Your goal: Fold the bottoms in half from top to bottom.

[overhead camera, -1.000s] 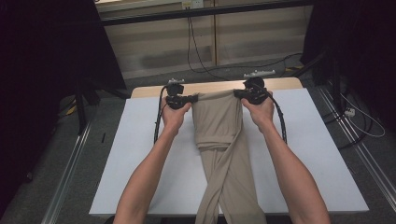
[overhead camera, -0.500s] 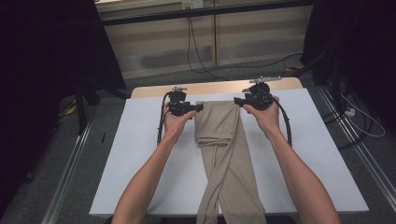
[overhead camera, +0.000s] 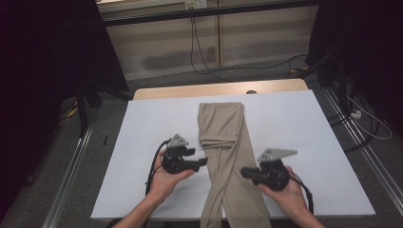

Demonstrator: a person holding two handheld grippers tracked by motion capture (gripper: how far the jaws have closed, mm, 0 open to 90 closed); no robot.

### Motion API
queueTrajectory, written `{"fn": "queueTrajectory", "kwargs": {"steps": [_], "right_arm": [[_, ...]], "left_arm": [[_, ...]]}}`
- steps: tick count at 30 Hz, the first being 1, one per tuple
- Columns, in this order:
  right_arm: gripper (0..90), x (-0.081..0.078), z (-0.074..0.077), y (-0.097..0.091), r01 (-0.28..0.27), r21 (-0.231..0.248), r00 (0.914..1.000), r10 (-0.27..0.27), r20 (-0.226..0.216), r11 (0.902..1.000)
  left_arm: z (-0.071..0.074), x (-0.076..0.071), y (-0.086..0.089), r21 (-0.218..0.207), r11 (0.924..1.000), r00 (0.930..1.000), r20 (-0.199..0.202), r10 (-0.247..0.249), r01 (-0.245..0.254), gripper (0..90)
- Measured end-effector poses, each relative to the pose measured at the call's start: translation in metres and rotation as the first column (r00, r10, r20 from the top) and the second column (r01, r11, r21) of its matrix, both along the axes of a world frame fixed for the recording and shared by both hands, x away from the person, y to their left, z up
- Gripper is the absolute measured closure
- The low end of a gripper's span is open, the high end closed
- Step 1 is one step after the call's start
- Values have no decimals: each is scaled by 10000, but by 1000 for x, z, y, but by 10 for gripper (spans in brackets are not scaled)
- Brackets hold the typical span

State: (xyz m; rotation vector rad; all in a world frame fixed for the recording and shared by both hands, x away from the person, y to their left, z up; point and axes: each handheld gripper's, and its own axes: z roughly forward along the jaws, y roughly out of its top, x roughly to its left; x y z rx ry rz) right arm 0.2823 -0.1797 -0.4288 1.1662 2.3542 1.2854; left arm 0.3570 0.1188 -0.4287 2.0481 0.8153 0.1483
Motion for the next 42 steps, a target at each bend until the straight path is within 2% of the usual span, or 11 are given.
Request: {"fn": "queueTrajectory", "kwargs": {"steps": [6,12,18,20,21,26,33,34,36,39,42], "right_arm": [[764,-63,-17,29,-1313,-69,9883,1303,-798,9913],[669,-90,-34,49,-1957,-1156,9735,1786,-1429,9738],[651,-93,-47,58,-2028,-1762,9711,1748,-1626,9632],[823,-92,-50,60,-1964,-1868,9723,1666,-1638,9626],[900,-91,-51,60,-1875,-1867,9728,1561,-1709,9644],[900,-92,-51,66,-2124,-1719,9685,1838,-1681,9619],[888,-91,-50,82,-2304,-1461,9631,2040,-1756,9621],[834,-88,-50,81,-2251,-1339,9619,1983,-1883,9651],[715,-86,-46,79,-2232,-1053,9602,2000,-1949,9691],[739,-88,-36,79,-2112,-978,9707,1970,-1372,9725],[713,-83,-30,87,-2364,-994,9687,2264,-1022,9666]], "left_arm": [[-11,-50,-2,130,9945,9938,-417,-1033,1039,514],[-21,-63,-20,674,9868,9870,-749,-1419,1470,446],[-28,-64,-27,986,9830,9854,-865,-1464,1547,500],[-29,-65,-29,1088,9801,9841,-814,-1578,1662,536],[-28,-64,-29,1154,9779,9828,-815,-1658,1746,586],[-27,-63,-29,995,9738,9761,-955,-1953,2046,882],[-23,-56,-24,352,9837,9763,-1341,-1700,1761,882],[-22,-55,-22,93,9818,9712,-1485,-1862,1896,874],[-19,-55,-20,-63,9852,9765,-1313,-1708,1714,817],[-15,-51,-15,-265,9888,9822,-1142,-1492,1471,711],[-13,-43,-9,-167,9949,9905,-929,-1010,998,645]]}}
